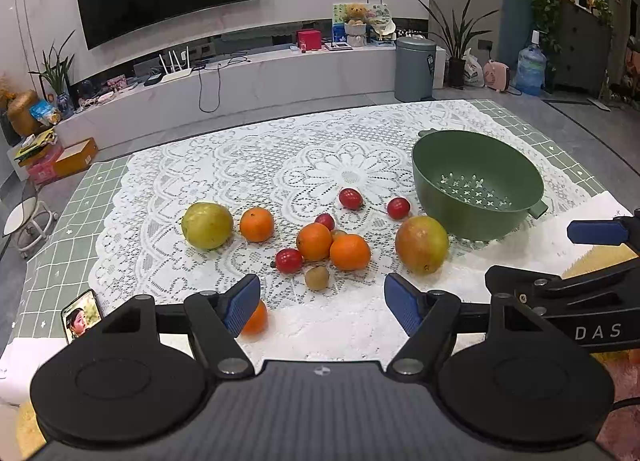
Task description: Organize fruits
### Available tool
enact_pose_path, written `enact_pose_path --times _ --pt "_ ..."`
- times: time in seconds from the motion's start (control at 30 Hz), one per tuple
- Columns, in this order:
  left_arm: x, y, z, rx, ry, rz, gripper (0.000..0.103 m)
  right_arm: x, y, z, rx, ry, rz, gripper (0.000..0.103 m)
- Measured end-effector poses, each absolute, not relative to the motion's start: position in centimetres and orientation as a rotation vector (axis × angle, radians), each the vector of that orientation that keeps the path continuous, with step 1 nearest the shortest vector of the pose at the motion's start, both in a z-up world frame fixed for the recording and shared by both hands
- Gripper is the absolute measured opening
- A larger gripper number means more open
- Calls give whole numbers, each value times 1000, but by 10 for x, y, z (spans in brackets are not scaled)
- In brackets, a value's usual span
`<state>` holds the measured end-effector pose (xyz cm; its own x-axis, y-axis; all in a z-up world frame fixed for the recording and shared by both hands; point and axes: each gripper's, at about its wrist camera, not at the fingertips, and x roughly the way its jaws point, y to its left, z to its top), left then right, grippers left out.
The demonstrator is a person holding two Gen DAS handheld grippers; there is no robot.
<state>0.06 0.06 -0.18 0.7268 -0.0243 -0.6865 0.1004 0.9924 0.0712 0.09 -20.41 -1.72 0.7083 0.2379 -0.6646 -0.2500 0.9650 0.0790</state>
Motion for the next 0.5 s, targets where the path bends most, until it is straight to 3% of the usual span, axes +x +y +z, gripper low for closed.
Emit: enact_pose_path --times 0.5 --pt "1 0 -3 108 762 -68 84 1 -204 -18 -13 743 267 99"
